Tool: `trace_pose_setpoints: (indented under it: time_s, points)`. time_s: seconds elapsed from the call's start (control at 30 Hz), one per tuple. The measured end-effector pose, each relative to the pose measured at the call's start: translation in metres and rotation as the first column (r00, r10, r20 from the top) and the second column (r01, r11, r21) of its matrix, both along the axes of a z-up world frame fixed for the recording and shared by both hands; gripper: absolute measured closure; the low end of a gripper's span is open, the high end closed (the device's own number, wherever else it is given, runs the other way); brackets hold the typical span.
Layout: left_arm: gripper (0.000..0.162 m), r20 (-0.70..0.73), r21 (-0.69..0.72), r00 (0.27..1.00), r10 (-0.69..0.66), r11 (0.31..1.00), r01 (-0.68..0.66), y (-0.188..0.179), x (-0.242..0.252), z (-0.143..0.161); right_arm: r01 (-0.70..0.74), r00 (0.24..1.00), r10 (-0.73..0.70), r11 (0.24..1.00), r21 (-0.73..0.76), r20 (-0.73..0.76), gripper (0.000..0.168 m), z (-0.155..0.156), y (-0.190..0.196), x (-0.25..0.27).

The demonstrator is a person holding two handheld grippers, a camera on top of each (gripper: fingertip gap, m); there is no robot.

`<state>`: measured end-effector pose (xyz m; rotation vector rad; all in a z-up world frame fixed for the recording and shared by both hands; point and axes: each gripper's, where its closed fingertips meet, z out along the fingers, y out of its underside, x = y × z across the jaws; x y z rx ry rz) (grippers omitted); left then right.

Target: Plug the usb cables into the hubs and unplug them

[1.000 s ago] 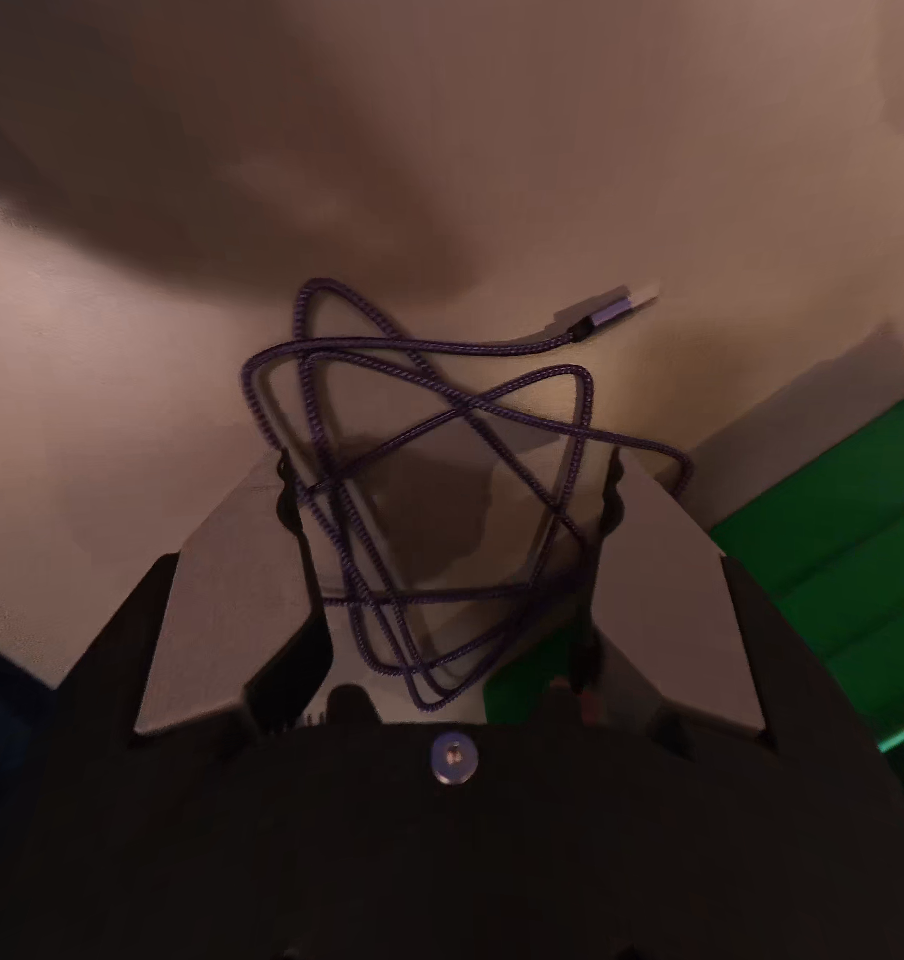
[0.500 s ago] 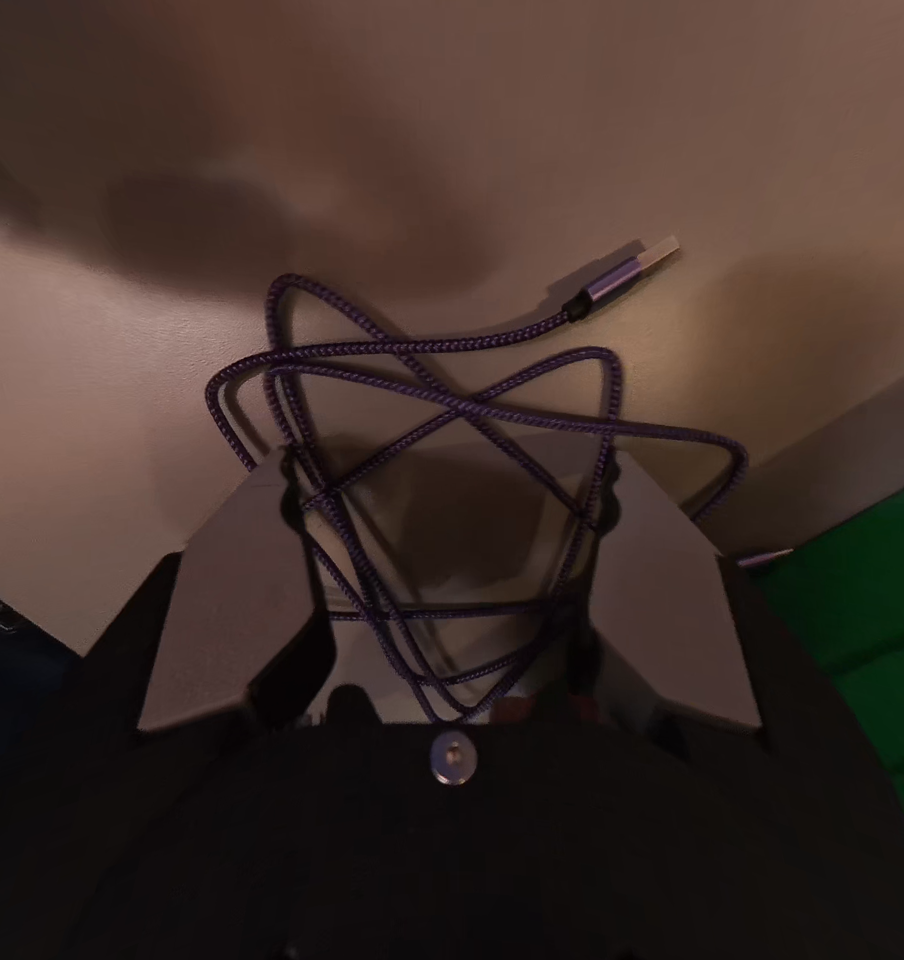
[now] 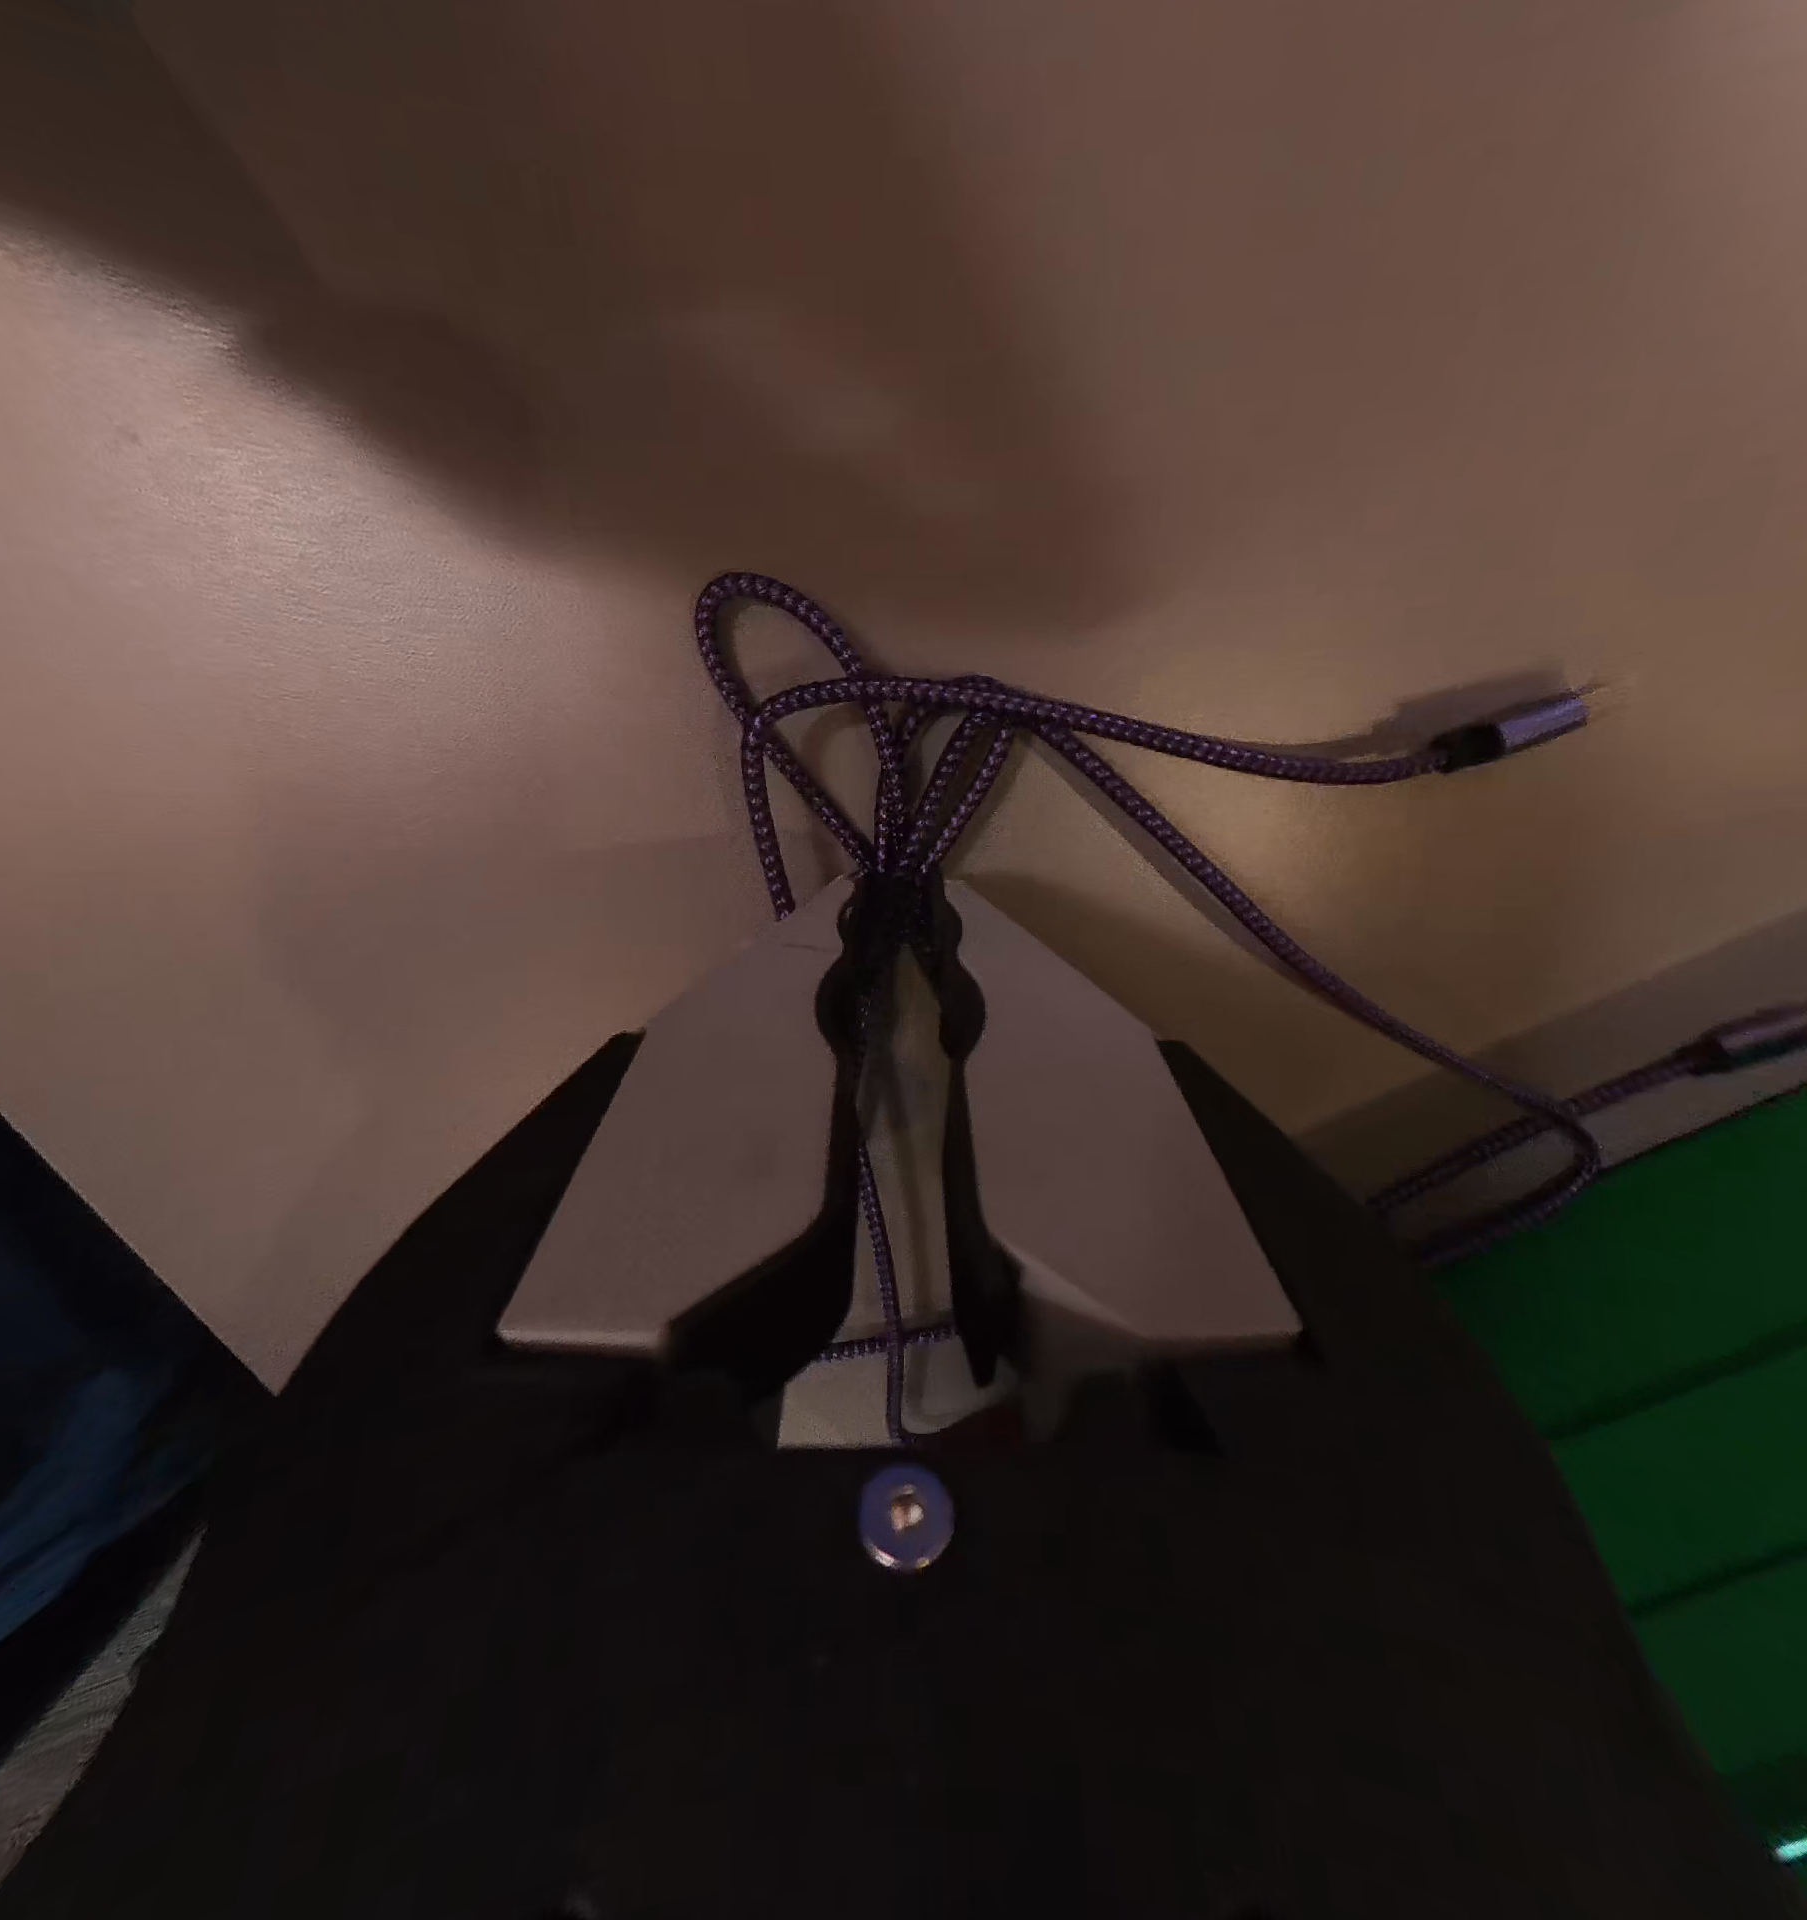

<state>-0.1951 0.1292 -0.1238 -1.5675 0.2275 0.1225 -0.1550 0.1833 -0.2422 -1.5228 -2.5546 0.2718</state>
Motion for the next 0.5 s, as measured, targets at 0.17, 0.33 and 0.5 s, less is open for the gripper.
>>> trace_pose_setpoints:
  time_s: [0.17, 0.33, 0.5]
  points:
    - [0.162, 0.001, 0.010, 1.000, 0.009, 1.000, -0.009, -0.001, -0.002, 0.002, -0.034, 0.998, 0.032, 0.999, -0.027, -0.050, 0.163, 0.008, -0.009, 0.000]
    - [0.162, 0.014, 0.039, 0.999, 0.052, 0.998, -0.052, -0.004, -0.011, 0.008, -0.035, 0.982, 0.001, 0.984, -0.175, -0.188, 0.163, 0.054, -0.018, -0.003]
    - [0.162, 0.021, 0.053, 0.998, 0.066, 0.996, -0.067, -0.005, -0.014, 0.011, -0.044, 0.933, -0.063, 0.957, -0.287, -0.353, 0.163, 0.119, -0.009, 0.002]
